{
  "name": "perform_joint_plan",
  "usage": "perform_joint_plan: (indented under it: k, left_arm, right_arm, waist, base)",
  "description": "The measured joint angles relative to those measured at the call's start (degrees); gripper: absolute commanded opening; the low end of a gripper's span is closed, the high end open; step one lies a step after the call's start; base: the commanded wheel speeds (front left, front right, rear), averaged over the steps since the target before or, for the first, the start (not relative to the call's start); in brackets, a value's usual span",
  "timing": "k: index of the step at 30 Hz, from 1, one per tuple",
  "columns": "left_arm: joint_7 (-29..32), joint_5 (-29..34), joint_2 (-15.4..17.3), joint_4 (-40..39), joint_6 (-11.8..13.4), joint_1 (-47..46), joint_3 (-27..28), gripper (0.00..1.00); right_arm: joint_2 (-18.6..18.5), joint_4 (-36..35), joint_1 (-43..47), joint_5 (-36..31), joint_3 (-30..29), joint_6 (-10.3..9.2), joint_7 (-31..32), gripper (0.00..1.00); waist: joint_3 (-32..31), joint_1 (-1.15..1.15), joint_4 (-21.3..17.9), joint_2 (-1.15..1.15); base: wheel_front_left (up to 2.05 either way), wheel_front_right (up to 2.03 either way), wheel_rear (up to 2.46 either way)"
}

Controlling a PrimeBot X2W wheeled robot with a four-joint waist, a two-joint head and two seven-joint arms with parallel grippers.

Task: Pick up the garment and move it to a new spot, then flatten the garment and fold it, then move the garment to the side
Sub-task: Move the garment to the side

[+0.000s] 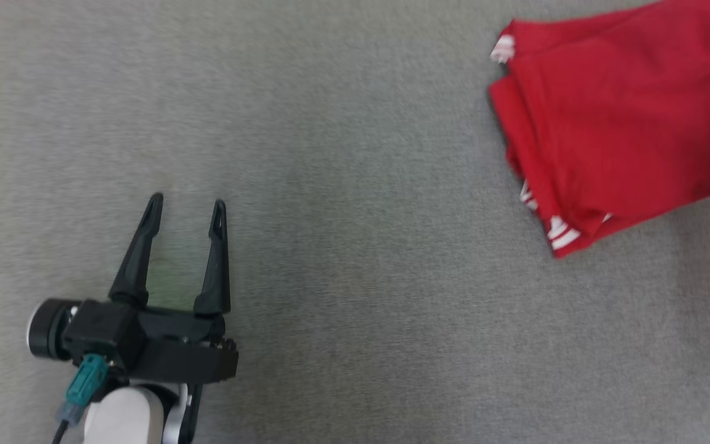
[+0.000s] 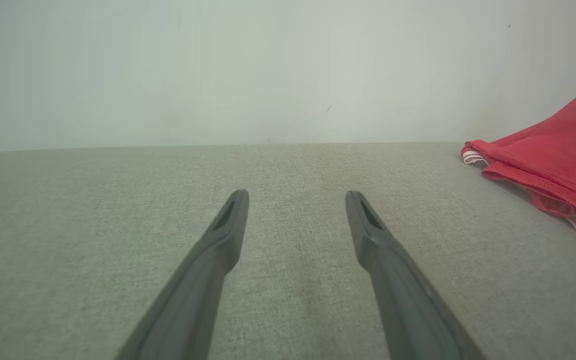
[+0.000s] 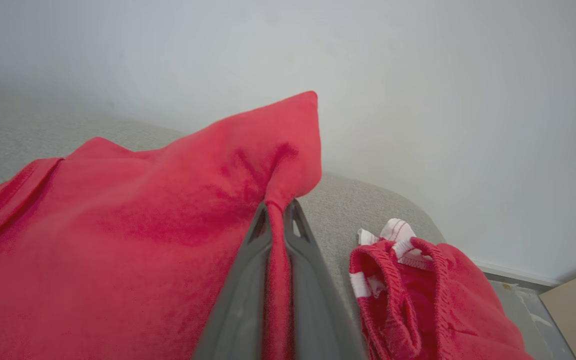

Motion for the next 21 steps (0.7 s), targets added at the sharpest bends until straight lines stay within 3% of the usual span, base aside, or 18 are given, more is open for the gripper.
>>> perform_joint_plan:
  k: [14,21]
  left_arm:
    - [1.1,4.54,4.34,-5.6,-1.44,-5.69,-2.98,1.0]
    - [3.46,5.47,5.35,-10.71,-1.44,-5.43,-3.74,1.0]
  right_arm:
    - [-13.24,0.35,-6.34,4.27,-2.54,0.01,0.04,0.0]
    - [-18.63,3.38,-10.95,4.67,-0.88,0.01,1.78,0.0]
  waist:
    - [9.23,-0.01,-10.63,0.0]
    - [12.12,-0.02,-13.46,-0.01]
  base:
    - [0.0,0.0,0.0]
    - [0.0,0.0,0.0]
